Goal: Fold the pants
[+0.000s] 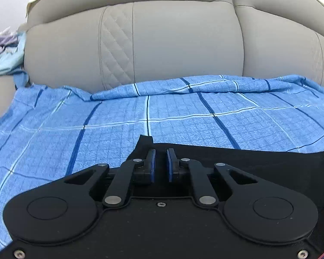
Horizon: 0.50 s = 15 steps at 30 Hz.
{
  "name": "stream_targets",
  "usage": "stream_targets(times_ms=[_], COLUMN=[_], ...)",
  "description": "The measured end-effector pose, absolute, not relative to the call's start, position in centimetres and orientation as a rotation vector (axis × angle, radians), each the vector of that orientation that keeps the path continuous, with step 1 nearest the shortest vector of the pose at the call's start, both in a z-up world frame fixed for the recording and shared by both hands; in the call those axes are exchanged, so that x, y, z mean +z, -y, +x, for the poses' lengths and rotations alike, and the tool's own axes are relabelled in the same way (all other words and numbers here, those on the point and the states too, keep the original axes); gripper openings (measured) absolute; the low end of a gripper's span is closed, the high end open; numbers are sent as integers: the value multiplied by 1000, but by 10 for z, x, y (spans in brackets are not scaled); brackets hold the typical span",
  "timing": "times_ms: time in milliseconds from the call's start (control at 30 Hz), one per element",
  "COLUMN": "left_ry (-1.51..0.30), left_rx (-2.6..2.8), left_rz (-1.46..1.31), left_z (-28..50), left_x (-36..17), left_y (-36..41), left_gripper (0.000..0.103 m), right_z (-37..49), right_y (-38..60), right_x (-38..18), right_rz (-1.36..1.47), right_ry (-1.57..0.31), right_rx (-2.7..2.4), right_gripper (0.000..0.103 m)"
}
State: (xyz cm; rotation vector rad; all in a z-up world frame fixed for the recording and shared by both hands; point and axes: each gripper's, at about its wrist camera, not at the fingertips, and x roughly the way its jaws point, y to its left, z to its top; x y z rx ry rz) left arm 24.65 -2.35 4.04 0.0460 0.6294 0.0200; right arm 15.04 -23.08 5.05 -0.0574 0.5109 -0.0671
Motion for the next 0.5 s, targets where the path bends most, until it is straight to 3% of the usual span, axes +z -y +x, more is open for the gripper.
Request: stream_targets(times_ms=[233,267,300,367,500], left_ry=[-622,-627,-621,-601,-707], left_rx=[34,27,16,-6,-43], left_rz=[74,72,59,7,-103], left_z=[248,244,238,220,194], left_x=[41,47,52,65,73], left_y=[25,23,20,8,-20], left_gripper=[14,20,36,52,53], right_z=[180,177,169,154,128], right_y=[250,252,256,267,300], right_x=[43,47,54,64,68], right_rz=[-33,-17,6,47,146], right_ry=[-512,-511,-496,-456,-479], right_rx=[-66,-54,-37,-33,-2], right_gripper=[38,42,53,61,68])
